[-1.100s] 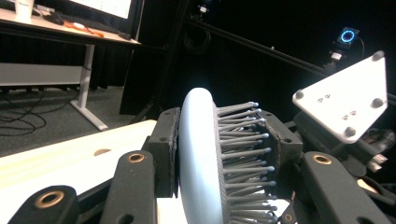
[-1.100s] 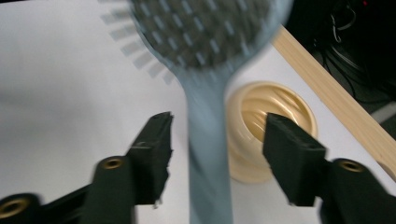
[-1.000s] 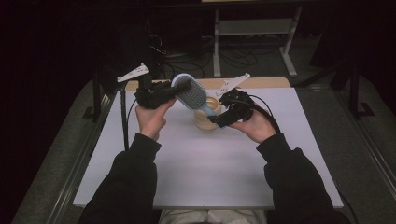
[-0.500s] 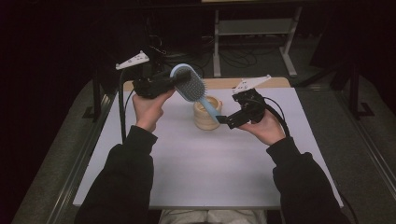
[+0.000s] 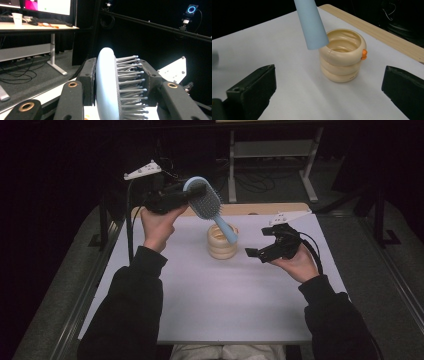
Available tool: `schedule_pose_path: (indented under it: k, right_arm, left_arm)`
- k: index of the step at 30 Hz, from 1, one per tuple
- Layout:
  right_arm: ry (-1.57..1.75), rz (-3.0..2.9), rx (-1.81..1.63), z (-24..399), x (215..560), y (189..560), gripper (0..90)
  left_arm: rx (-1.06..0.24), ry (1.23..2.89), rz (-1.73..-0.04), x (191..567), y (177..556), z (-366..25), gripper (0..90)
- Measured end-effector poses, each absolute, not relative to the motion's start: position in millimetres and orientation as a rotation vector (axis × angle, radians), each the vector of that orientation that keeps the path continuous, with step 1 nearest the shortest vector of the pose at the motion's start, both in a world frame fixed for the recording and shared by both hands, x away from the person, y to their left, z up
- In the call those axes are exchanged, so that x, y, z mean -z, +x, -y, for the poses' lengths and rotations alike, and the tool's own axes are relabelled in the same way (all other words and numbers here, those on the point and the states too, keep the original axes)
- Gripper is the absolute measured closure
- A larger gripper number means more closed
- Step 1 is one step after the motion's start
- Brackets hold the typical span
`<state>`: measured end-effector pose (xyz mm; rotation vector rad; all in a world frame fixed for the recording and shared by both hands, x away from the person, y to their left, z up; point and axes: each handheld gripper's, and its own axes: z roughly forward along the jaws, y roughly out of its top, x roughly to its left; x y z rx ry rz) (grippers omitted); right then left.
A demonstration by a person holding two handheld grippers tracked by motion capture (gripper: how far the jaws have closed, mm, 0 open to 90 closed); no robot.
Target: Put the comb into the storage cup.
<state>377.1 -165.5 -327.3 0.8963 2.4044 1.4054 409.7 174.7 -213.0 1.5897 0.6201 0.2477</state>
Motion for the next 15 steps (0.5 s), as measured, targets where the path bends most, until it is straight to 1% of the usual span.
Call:
schedule_pose_path:
  k: [15]
  right_arm:
    - [0.935, -2.353, -1.438, 192, 344, 362, 0.0]
  left_arm:
    - [-0.269, 1.564, -0.656, 214, 422, -187, 55.4]
